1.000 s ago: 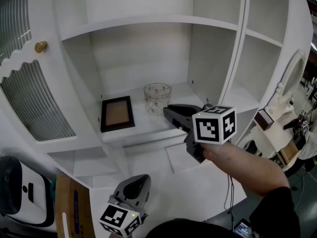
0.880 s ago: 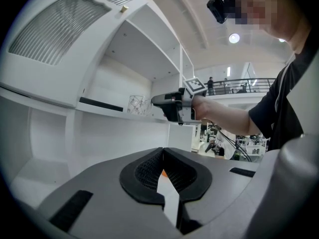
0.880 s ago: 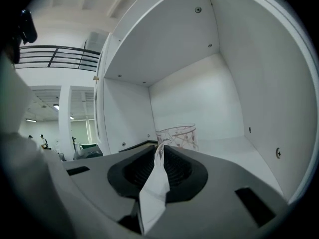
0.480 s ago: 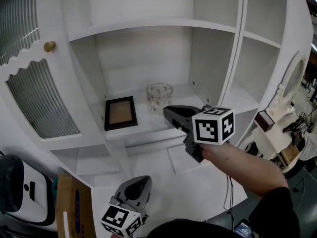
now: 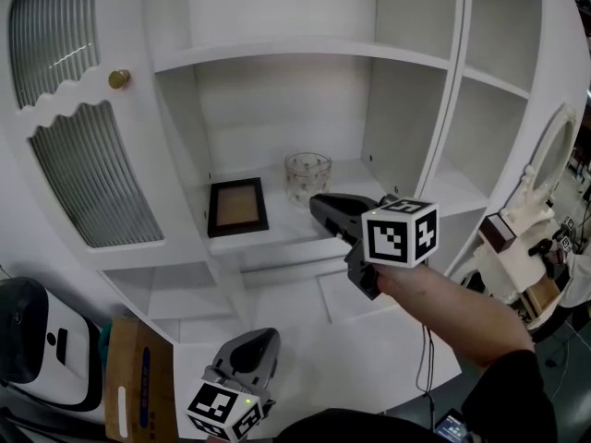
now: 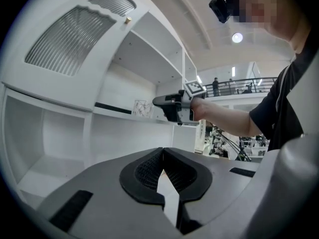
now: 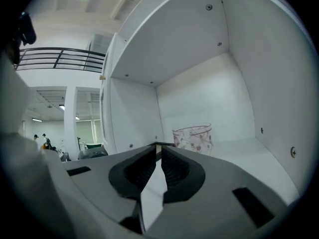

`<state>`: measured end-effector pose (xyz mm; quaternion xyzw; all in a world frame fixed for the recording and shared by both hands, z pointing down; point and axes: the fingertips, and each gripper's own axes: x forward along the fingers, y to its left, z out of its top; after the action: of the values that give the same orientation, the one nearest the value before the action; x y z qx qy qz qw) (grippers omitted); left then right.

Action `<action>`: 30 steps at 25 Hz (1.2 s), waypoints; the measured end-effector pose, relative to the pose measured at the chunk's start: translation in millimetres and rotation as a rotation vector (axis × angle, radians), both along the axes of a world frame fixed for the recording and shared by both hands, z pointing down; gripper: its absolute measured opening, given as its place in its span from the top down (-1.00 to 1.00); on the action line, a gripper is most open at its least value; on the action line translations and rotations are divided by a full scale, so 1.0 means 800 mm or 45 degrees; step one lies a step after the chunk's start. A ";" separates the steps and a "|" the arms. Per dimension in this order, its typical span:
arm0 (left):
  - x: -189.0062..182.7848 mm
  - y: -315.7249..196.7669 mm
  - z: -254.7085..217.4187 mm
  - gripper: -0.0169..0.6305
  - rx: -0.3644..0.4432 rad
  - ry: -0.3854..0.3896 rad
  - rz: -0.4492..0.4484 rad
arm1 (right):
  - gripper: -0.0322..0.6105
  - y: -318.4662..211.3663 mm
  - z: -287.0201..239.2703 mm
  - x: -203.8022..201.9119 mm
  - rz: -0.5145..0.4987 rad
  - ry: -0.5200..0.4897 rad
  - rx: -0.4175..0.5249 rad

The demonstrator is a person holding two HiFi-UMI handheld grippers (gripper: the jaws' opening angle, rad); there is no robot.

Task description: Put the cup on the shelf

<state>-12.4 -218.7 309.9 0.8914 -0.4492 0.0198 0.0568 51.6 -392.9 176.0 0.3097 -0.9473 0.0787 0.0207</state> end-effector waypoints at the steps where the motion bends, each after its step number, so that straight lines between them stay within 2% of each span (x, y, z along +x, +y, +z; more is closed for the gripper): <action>1: -0.003 0.003 0.000 0.91 -0.002 -0.001 -0.004 | 0.79 0.008 -0.003 0.000 -0.008 -0.007 0.021; 8: -0.030 0.030 0.014 0.91 -0.043 0.017 -0.017 | 0.79 0.077 0.004 0.004 -0.016 -0.086 0.107; 12: -0.053 0.050 0.034 0.91 -0.063 0.060 -0.006 | 0.79 0.132 0.037 0.005 0.004 -0.072 0.186; 19: -0.071 0.072 0.051 0.91 -0.102 0.053 0.053 | 0.80 0.224 0.098 -0.012 -0.015 -0.078 0.224; 22: -0.070 0.082 0.055 0.91 -0.099 0.069 0.030 | 0.81 0.264 0.122 -0.018 -0.087 -0.058 0.241; 25: -0.078 0.093 0.059 0.91 -0.076 0.023 -0.034 | 0.83 0.295 0.144 -0.011 -0.148 -0.070 0.233; 30: -0.074 0.117 0.071 0.91 -0.085 -0.025 -0.120 | 0.84 0.309 0.185 0.017 -0.125 -0.091 0.173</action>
<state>-71.9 -125.3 366.6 0.8666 -0.4904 0.0410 0.0829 65.4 -145.4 323.9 0.2608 -0.9646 0.0242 -0.0302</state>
